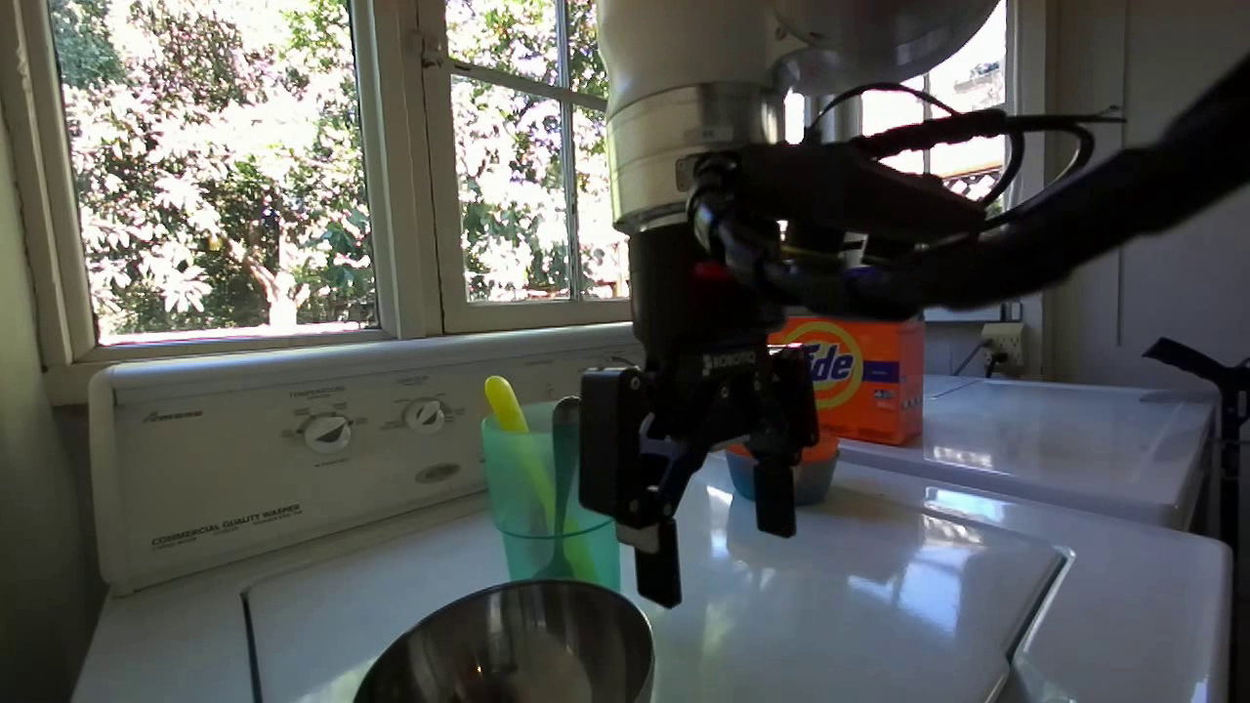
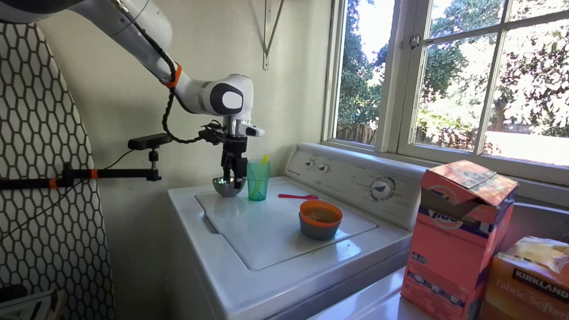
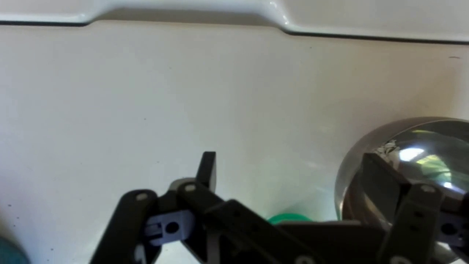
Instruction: Stack the bowls together.
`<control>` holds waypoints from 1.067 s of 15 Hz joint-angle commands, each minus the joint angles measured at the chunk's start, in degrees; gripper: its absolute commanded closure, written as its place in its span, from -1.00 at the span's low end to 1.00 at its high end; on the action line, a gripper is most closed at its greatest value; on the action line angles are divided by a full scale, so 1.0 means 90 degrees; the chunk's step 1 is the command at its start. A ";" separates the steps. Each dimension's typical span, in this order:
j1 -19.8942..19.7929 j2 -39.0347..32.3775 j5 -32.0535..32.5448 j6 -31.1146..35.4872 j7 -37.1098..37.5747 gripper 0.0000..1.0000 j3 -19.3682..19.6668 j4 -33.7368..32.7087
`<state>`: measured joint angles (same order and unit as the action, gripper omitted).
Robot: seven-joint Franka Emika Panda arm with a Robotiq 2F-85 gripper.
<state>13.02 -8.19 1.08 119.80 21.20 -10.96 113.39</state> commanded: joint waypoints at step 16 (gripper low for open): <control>0.0515 -0.0803 0.0640 0.0652 0.0479 0.69 0.0003 -0.0436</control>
<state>16.81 -14.45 6.21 124.79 24.73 -11.47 110.09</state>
